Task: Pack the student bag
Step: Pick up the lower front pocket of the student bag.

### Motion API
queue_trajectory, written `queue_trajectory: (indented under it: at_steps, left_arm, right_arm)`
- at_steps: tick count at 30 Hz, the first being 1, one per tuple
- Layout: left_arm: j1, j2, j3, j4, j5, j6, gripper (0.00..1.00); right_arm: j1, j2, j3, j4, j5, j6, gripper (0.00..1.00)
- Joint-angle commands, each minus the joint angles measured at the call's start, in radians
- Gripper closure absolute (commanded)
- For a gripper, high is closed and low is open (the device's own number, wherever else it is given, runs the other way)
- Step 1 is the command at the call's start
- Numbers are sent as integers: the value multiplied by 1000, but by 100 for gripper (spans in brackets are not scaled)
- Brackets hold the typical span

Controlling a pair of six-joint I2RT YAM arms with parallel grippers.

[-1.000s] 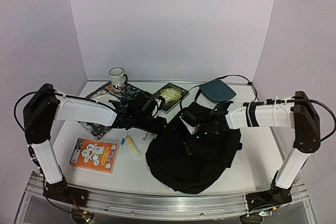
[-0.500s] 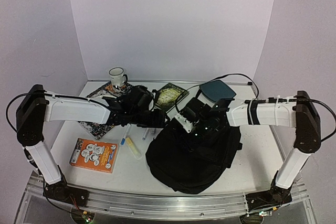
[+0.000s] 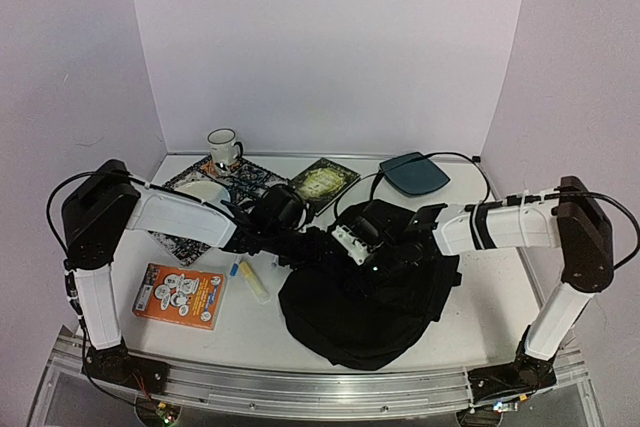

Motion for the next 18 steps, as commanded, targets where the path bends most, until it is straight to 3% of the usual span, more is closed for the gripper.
queue_trajectory:
  at_steps: [1,6,11,18]
  left_arm:
    - [1,43,51,66,60,-31,54]
    - [1,86,44,70,43,-20,66]
    - [1,101,18,69,9,5,81]
    - [1,88,-12,69,-23,43,87]
  right_arm:
    - [4,-45,-13,55,-16,16,74]
    - [4,-74,-2,61,6,24,74]
    - [3,-150,15,0,123,18,66]
    - [2,-181,39,-181,386,-13,51]
